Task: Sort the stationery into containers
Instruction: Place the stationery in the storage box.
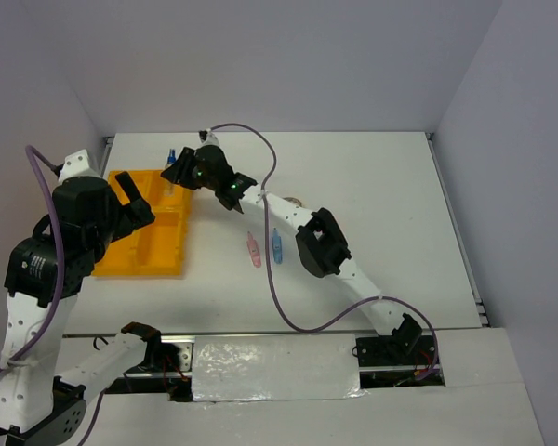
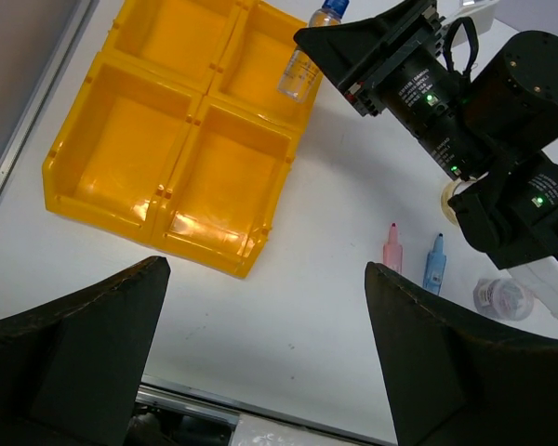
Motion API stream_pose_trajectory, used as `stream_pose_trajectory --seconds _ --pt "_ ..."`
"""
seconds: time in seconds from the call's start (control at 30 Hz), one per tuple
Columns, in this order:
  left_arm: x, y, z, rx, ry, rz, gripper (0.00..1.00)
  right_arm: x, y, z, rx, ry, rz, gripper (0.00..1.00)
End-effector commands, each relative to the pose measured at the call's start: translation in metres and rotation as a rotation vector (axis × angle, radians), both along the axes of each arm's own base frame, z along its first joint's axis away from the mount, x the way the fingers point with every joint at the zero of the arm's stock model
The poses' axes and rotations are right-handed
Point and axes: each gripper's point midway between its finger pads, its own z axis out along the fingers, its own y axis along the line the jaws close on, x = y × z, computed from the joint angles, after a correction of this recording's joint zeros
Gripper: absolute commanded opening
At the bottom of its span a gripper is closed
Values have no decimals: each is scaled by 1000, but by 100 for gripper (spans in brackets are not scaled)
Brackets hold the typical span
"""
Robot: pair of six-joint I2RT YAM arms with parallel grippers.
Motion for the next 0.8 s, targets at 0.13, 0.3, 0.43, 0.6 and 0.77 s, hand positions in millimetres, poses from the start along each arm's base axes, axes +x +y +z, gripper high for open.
stream_pose_trajectory --seconds 0.13,0.3,0.43,0.6,0.77 --pt "3 -8 5 -7 -43 -61 99 14 -1 13 -1 -118 3 31" --pt "4 -13 0 -13 -33 -91 99 12 -1 13 -20 -132 16 40" --pt "3 -14 -2 -11 -34 -100 99 9 0 13 -27 -137 35 52" --pt "1 -13 -3 -10 -30 -100 99 5 0 10 -44 -131 51 67" --pt "-1 -13 -1 -15 -30 -95 99 4 -6 33 -39 -155 32 73"
